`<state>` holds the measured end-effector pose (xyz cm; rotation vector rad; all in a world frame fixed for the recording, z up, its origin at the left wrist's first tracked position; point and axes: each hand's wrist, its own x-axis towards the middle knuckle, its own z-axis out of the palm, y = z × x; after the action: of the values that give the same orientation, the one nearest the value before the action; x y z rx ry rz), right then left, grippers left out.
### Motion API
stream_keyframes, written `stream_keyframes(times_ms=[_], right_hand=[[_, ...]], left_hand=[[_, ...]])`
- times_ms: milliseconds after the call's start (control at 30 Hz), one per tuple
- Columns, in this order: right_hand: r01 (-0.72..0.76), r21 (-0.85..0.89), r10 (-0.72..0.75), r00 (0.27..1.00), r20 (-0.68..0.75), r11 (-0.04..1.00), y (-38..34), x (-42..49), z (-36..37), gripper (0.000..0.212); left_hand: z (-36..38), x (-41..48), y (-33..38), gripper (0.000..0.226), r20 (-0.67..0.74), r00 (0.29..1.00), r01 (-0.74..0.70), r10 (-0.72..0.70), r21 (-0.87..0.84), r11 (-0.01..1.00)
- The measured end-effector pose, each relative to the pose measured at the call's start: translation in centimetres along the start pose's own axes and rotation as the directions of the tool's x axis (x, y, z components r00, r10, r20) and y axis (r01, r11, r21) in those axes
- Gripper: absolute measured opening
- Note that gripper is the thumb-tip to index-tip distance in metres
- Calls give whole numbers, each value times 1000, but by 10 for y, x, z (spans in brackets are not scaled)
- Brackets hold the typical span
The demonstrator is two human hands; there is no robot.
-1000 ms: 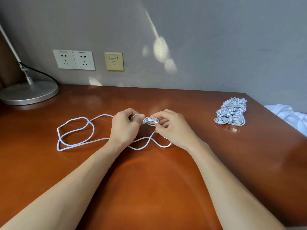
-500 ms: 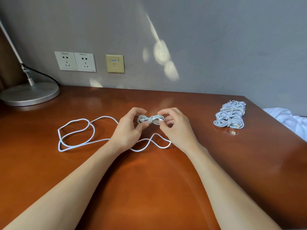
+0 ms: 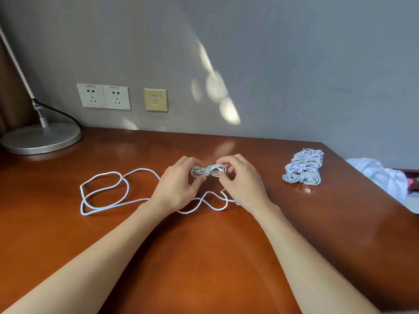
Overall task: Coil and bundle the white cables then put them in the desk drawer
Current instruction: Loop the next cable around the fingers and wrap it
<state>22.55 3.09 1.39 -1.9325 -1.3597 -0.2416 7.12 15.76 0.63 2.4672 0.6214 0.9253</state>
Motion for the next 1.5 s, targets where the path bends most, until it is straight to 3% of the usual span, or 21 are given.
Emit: stream_keyframes(times_ms=[433, 800, 1067, 1233, 1500], right_hand=[[-7, -213, -3, 999, -44, 977, 26, -39, -78, 23], [-127, -278, 130, 991, -8, 952, 81, -74, -126, 33], [-206, -233, 187, 977, -100, 950, 123, -86, -128, 34], [-234, -220, 200, 966, -166, 947, 142, -85, -128, 21], [-261, -388, 182, 956, -229, 884, 164, -71, -122, 13]], left_hand=[[21, 10, 64, 28, 61, 982, -184, 177, 159, 970], [82, 22, 118, 29, 128, 957, -281, 261, 176, 944], [131, 35, 134, 32, 197, 952, -268, 235, 167, 949], [156, 42, 140, 35, 195, 959, -240, 205, 176, 955], [176, 57, 138, 37, 200, 965, -195, 167, 127, 973]])
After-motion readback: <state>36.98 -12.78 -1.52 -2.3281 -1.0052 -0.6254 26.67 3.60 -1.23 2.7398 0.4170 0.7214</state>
